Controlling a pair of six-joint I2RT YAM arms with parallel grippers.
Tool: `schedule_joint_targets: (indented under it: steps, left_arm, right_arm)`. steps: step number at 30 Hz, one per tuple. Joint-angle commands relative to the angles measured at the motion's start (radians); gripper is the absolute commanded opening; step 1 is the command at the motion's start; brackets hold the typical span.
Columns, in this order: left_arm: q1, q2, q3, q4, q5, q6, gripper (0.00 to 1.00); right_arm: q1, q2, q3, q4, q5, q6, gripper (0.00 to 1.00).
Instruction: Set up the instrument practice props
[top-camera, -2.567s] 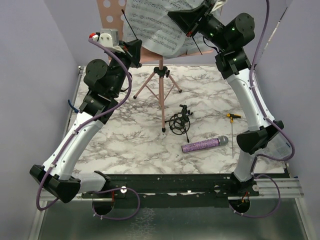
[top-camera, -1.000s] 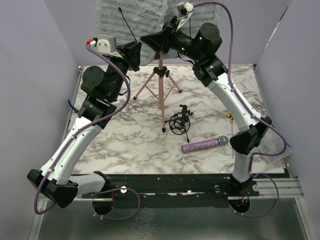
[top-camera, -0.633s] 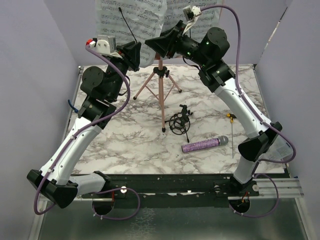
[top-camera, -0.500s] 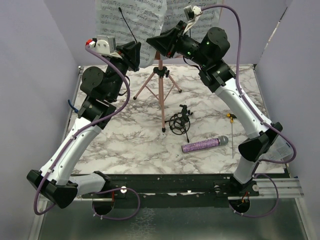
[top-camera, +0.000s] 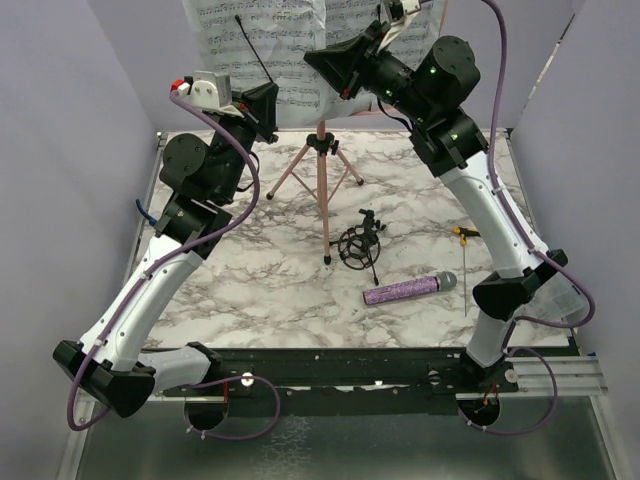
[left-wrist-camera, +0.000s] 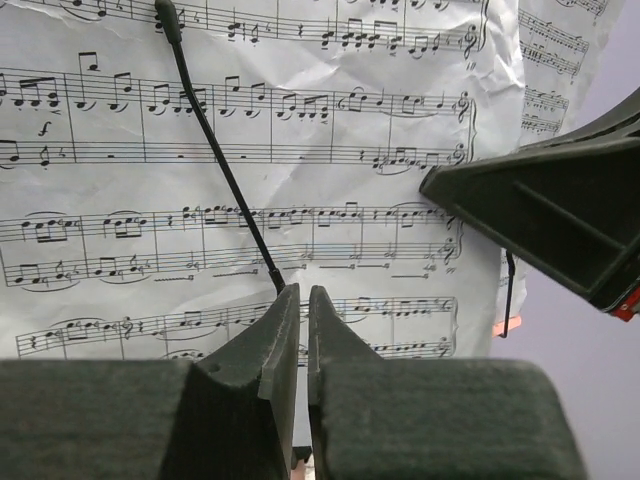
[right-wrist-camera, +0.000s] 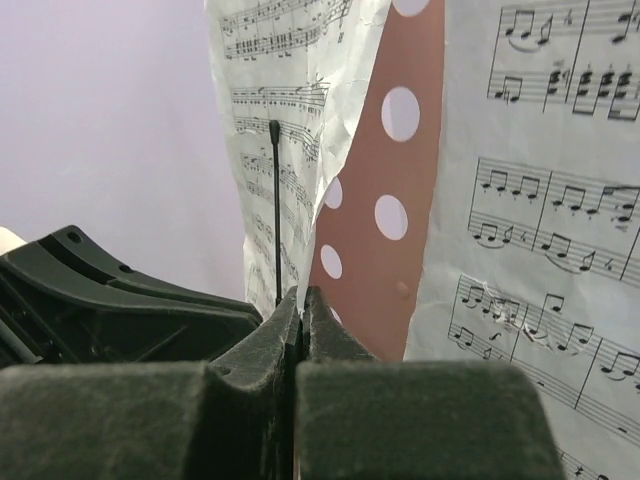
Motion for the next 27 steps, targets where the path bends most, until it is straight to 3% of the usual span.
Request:
schedule_joint_targets:
  steps: [1, 16, 27]
  left_arm:
    - [-0.001, -0.017, -0.007, 0.013, -0.009, 0.013, 0.08]
    - [-0.001, -0.008, -0.004, 0.012, 0.007, 0.011, 0.00]
    - [-0.001, -0.008, -0.005, 0.013, 0.024, 0.016, 0.00]
  right_arm:
    - [0.006, 0.040, 0.052, -0.080, -0.008, -0.066, 0.00]
    - [0.006, 0.134, 0.141, -0.071, -0.019, -0.053, 0.01]
    - [0.006, 0.142, 0.161, -0.040, -0.054, -0.052, 0.01]
